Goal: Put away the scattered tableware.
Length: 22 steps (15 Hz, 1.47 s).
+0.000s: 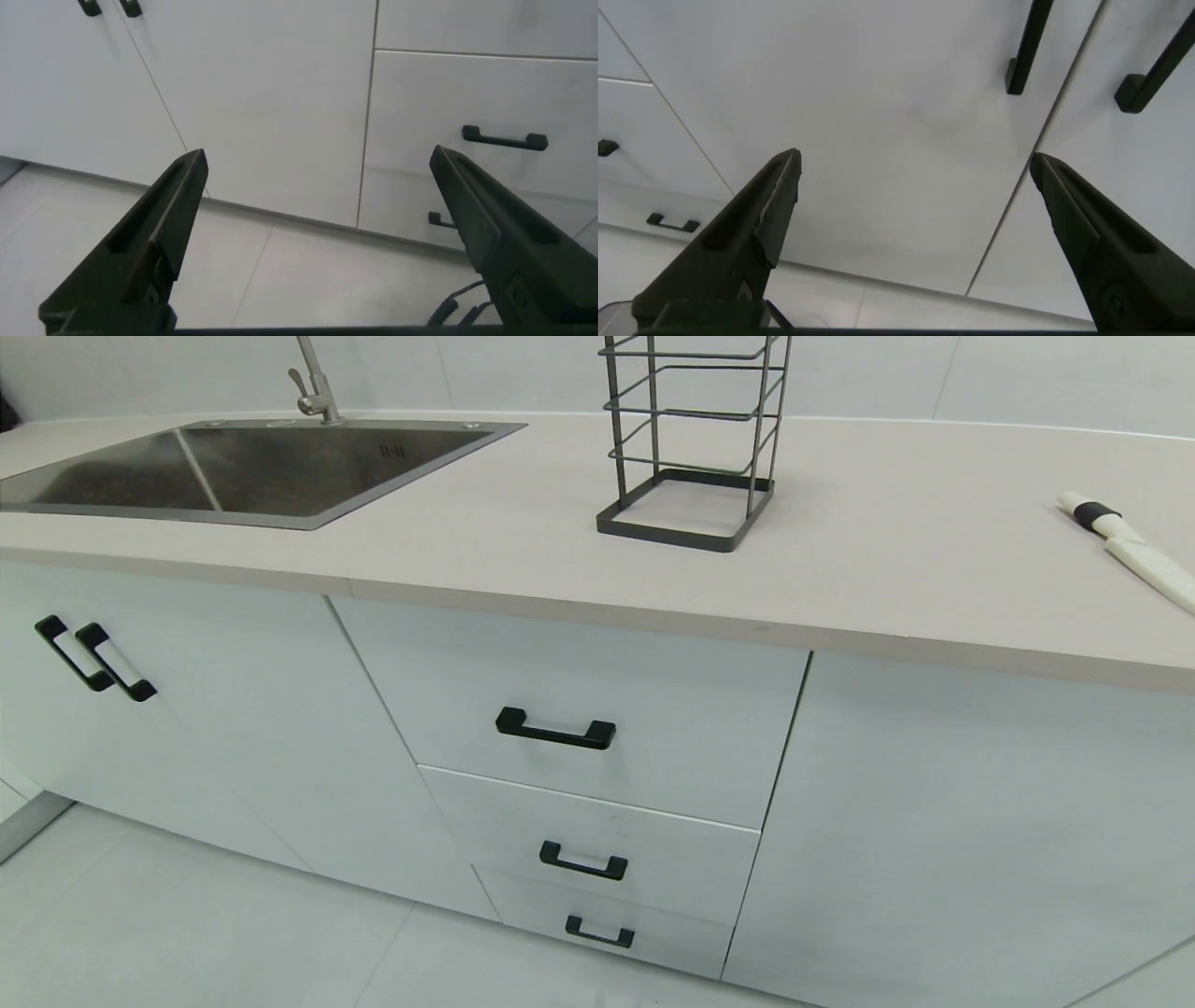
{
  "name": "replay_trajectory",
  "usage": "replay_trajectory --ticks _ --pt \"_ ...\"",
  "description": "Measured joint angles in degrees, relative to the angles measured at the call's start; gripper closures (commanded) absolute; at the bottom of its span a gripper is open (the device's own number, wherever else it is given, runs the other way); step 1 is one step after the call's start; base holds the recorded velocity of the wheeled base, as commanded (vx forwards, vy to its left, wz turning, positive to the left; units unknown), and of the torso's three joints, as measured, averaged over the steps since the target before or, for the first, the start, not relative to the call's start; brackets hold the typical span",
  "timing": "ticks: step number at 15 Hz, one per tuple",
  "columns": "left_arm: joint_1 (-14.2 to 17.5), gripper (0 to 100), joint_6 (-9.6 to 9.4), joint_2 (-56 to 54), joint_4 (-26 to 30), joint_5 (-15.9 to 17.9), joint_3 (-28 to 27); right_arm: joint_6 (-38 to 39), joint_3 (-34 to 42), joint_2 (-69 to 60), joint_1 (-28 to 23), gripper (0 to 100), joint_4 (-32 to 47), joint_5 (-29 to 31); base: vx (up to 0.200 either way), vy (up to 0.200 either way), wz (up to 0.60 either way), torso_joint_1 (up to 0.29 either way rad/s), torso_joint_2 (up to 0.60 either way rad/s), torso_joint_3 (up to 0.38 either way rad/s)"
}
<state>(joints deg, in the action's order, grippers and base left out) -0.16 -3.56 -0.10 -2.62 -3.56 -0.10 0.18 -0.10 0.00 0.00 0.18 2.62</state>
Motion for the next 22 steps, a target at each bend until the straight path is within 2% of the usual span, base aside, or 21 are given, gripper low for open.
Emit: replay_trajectory --ticks 22 --pt "0.0 0 0.09 0.0 0.0 -0.1 0.0 -0.9 0.0 0.0 0.0 0 0.0 -0.1 0.0 0.0 -0.03 0.0 0.0 0.0"
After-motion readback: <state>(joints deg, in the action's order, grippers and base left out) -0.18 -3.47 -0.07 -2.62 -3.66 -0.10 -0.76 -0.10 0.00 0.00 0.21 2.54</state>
